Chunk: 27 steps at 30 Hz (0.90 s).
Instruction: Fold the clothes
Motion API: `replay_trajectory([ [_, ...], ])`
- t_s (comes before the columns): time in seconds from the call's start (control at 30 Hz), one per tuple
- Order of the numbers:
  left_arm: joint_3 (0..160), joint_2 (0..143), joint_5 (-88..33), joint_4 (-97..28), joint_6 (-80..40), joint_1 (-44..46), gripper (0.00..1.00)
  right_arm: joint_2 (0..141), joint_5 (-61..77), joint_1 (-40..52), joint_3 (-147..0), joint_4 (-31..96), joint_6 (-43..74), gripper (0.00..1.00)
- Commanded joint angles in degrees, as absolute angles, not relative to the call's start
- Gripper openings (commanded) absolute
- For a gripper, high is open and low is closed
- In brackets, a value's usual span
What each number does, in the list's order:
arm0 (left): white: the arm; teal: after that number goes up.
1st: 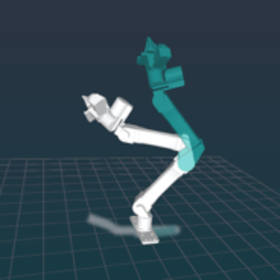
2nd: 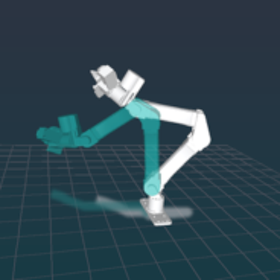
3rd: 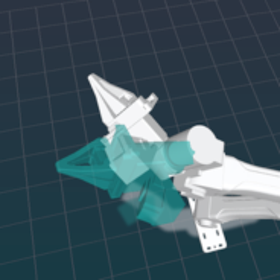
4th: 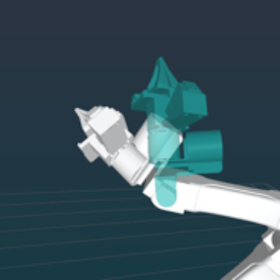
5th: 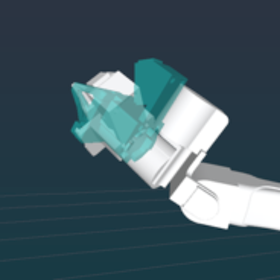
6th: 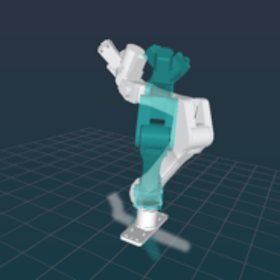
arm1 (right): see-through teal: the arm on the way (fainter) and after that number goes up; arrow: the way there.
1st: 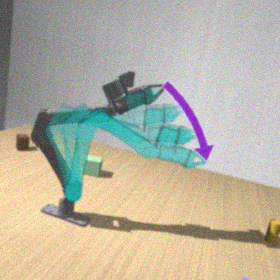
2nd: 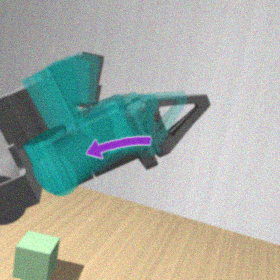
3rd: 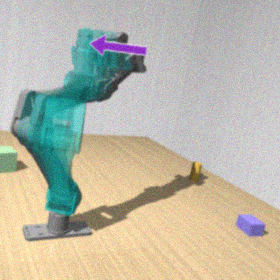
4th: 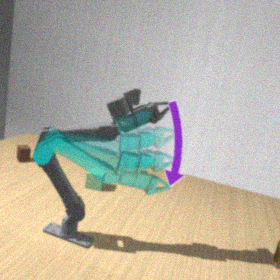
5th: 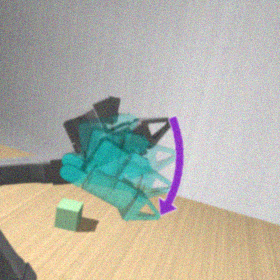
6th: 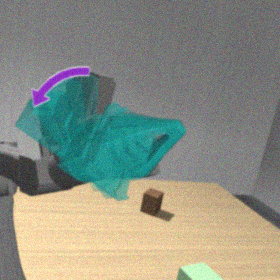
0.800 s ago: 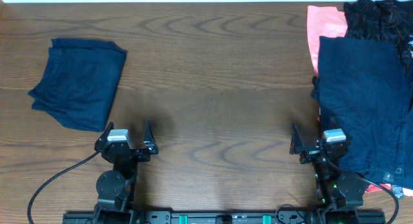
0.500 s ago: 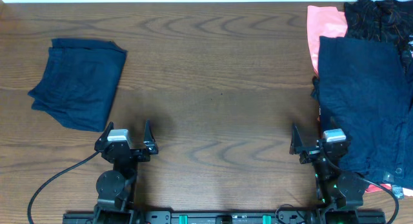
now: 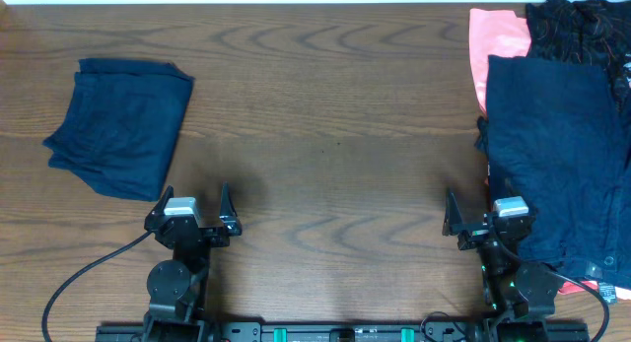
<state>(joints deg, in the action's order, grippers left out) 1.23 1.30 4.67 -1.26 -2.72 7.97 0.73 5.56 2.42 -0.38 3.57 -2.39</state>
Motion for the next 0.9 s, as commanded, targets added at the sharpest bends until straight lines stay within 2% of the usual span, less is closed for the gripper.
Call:
replay_trajectory([
  [0.0, 0.2, 1.4, 5.6, -3.6, -2.2, 7.7, 0.98, 0.6, 5.8, 3.0, -0.3, 3.8, -3.3, 0.99],
  [0.87, 0.2, 1.4, 5.6, -3.6, -2.2, 7.7, 0.98, 0.6, 6.1, 3.0, -0.3, 3.2, -3.3, 0.99],
])
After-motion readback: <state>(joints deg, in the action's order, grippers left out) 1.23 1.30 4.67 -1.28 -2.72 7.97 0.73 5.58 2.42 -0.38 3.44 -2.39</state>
